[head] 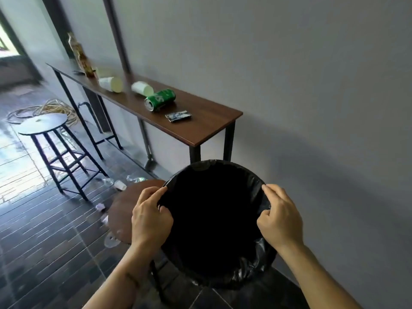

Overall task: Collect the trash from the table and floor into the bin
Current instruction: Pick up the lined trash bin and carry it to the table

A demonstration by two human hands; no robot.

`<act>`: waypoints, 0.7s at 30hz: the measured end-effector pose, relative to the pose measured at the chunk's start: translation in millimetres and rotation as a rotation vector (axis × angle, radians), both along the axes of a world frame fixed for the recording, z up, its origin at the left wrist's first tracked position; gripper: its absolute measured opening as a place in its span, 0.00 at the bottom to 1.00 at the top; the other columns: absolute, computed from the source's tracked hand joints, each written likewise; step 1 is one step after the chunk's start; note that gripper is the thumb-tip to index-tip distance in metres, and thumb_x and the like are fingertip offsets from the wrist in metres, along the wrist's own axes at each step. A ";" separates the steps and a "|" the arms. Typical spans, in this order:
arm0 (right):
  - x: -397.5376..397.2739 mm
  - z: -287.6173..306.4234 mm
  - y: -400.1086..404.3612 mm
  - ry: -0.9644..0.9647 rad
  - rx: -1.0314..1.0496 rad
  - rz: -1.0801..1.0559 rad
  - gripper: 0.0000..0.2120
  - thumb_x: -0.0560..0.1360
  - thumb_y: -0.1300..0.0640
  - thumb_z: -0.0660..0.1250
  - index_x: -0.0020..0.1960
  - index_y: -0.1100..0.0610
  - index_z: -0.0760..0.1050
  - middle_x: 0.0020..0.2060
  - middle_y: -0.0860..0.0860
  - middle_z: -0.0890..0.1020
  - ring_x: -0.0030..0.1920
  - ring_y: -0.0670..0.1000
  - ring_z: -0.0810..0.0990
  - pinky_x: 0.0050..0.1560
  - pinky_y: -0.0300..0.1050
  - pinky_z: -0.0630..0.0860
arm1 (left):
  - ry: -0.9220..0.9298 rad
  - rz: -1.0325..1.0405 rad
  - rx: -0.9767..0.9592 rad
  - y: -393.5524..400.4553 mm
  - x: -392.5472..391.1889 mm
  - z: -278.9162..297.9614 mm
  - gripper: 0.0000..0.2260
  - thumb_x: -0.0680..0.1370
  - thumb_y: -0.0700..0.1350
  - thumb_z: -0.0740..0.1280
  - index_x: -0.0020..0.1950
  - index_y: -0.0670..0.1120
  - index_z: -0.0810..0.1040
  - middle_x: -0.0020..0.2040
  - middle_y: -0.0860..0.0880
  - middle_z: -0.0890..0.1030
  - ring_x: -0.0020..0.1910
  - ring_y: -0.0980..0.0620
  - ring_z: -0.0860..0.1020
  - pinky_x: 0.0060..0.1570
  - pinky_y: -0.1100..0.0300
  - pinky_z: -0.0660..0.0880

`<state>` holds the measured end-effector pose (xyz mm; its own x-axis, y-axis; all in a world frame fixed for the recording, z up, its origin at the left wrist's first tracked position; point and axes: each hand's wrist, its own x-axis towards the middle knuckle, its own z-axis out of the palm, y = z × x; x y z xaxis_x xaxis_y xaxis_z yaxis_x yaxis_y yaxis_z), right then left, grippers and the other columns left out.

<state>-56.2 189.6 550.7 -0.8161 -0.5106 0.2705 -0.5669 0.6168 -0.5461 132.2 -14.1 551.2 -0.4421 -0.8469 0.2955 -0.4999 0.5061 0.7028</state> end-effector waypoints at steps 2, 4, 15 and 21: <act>18.6 11.0 -18.0 0.024 -0.005 0.030 0.32 0.67 0.70 0.59 0.71 0.57 0.71 0.67 0.47 0.73 0.63 0.53 0.75 0.51 0.47 0.77 | 0.017 0.039 -0.002 -13.3 24.1 11.0 0.23 0.71 0.33 0.65 0.64 0.46 0.81 0.62 0.53 0.78 0.59 0.50 0.76 0.61 0.63 0.66; 40.3 20.1 -38.0 0.041 -0.021 0.058 0.32 0.67 0.70 0.59 0.71 0.57 0.71 0.67 0.46 0.73 0.62 0.53 0.75 0.49 0.44 0.75 | 0.044 0.060 0.008 -26.9 50.6 20.8 0.24 0.71 0.33 0.64 0.65 0.46 0.80 0.60 0.54 0.77 0.58 0.50 0.76 0.61 0.62 0.68; 208.0 32.4 -169.3 -0.014 -0.119 0.219 0.31 0.68 0.70 0.59 0.71 0.56 0.71 0.68 0.45 0.74 0.66 0.50 0.74 0.56 0.49 0.78 | 0.321 0.316 0.176 -115.5 243.7 38.3 0.21 0.70 0.31 0.64 0.56 0.51 0.84 0.53 0.60 0.78 0.45 0.56 0.80 0.51 0.55 0.78; 279.8 35.1 -242.7 -0.050 -0.120 0.297 0.29 0.69 0.67 0.59 0.69 0.56 0.73 0.65 0.45 0.76 0.62 0.48 0.77 0.57 0.44 0.76 | 0.352 0.399 0.189 -175.8 329.2 46.2 0.21 0.69 0.31 0.64 0.54 0.49 0.84 0.53 0.57 0.81 0.48 0.58 0.80 0.53 0.55 0.79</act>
<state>223.6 -53.0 585.8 -0.6501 -0.6953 0.3064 -0.6830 0.3581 -0.6366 461.4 -189.9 597.4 0.0212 -0.9807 0.1942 -0.3463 0.1750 0.9217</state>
